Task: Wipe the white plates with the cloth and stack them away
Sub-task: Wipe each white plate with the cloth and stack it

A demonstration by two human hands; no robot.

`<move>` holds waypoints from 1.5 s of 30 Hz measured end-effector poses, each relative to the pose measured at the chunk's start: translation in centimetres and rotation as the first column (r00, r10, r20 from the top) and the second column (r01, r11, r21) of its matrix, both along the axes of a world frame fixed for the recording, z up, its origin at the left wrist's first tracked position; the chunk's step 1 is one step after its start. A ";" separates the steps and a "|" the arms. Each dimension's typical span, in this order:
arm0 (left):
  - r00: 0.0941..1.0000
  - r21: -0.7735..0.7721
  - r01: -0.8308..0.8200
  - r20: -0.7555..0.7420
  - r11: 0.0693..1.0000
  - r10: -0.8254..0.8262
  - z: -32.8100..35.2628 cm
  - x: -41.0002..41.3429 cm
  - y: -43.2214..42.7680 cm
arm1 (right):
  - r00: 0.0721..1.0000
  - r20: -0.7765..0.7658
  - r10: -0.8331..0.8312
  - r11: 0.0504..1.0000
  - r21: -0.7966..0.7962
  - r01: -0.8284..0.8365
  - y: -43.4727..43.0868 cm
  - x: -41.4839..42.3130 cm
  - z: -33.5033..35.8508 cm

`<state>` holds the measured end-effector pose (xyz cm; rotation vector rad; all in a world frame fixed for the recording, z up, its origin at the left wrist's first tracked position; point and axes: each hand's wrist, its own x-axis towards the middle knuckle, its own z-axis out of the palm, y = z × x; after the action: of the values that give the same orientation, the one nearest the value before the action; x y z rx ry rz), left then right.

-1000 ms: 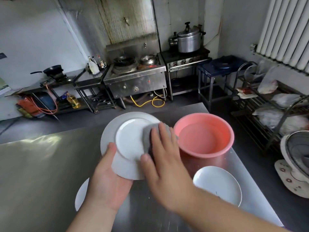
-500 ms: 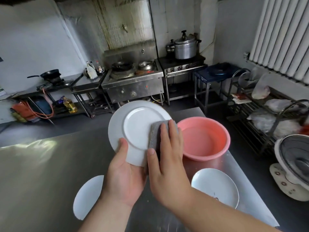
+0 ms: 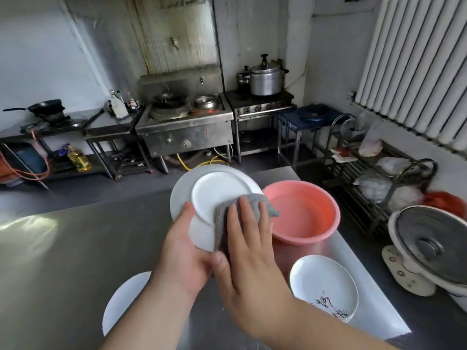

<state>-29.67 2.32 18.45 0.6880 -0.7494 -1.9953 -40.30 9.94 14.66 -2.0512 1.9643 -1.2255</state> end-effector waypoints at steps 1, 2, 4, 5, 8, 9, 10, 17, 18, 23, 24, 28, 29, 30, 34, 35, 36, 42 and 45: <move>1.000 0.015 0.014 -0.003 1.000 -0.014 -0.1 0.2 -0.2 | 0.999 -0.039 -0.019 0.999 0.026 0.020 0.0 0.6 -0.3; 1.000 0.010 0.008 -0.011 1.000 -0.008 -0.2 0.5 -0.6 | 0.998 -0.055 -0.020 0.999 0.042 0.023 -0.5 0.6 0.0; 0.999 -0.029 -0.026 -0.028 0.999 0.025 0.1 1.2 -1.6 | 0.999 -0.041 -0.012 1.000 0.025 0.013 -2.2 -0.8 1.4; 0.999 -0.050 -0.027 -0.040 0.998 0.025 0.3 1.5 -2.1 | 1.000 0.006 -0.030 0.999 0.011 0.030 -3.2 -1.8 2.2; 0.997 -0.061 0.021 -0.075 0.998 -0.026 0.3 1.8 -2.9 | 0.968 0.204 -0.146 0.989 0.020 0.145 -5.0 -3.1 3.7; 0.996 -0.050 0.043 -0.080 0.998 -0.047 0.0 1.7 -3.1 | 0.967 0.178 -0.183 0.983 0.016 0.183 -4.8 -2.4 3.5; 0.994 -0.041 0.066 -0.080 0.997 -0.069 -0.4 1.7 -3.4 | 0.972 0.106 -0.208 0.978 -0.004 0.210 -4.2 -1.2 2.9; 0.959 0.036 0.268 -0.103 0.963 -0.263 -4.6 0.7 -3.2 | 0.961 0.029 -0.275 0.961 -0.005 0.275 -0.1 -0.8 -1.9; 0.954 0.049 0.289 -0.097 0.956 -0.284 -5.1 0.4 -2.9 | 0.953 0.089 -0.289 0.957 0.030 0.288 0.0 -2.5 -1.8; 0.923 0.082 0.376 0.051 0.923 -0.381 -7.0 -2.0 -1.0 | 0.749 0.474 -0.462 0.838 0.509 0.195 1.7 -12.6 -1.1; 0.913 0.092 0.394 0.074 0.914 -0.401 -7.3 -2.6 -0.6 | 0.759 0.439 -0.481 0.804 0.565 0.182 2.5 -14.3 -1.5; 0.890 0.169 0.420 0.113 0.892 -0.441 -9.2 -5.5 0.2 | 0.770 0.317 -0.554 0.726 0.636 0.262 6.4 -19.6 -4.2; 0.887 0.188 0.418 0.128 0.889 -0.444 -9.8 -6.4 0.3 | 0.745 0.351 -0.567 0.715 0.659 0.233 7.3 -20.9 -5.2; 0.882 0.208 0.417 0.143 0.885 -0.449 -10.4 -7.3 0.5 | 0.726 0.389 -0.567 0.702 0.689 0.180 8.1 -22.0 -6.1; 0.853 0.307 0.414 0.198 0.857 -0.483 -13.0 -11.3 1.4 | 0.718 0.485 -0.498 0.612 0.784 -0.105 9.3 -25.2 -7.6; 0.845 0.321 0.410 0.220 0.854 -0.488 -13.7 -12.3 1.6 | 0.714 0.490 -0.500 0.590 0.796 -0.134 9.1 -25.9 -8.1; 0.838 0.320 0.401 0.251 0.859 -0.485 -14.4 -13.2 1.8 | 0.703 0.488 -0.518 0.574 0.807 -0.137 8.9 -26.6 -8.6; 0.753 0.189 0.307 0.551 0.933 -0.359 -15.4 -17.7 2.5 | 0.594 0.446 -0.670 0.508 0.858 -0.072 6.9 -30.4 -11.3; 0.808 0.253 0.243 0.482 0.936 -0.340 -16.4 -18.8 2.8 | 0.709 0.427 -0.562 0.568 0.822 -0.045 6.5 -31.6 -12.9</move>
<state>-48.43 5.16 2.07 1.3267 -1.0514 -2.1970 -71.93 16.42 1.75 -0.7147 1.9308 -0.6847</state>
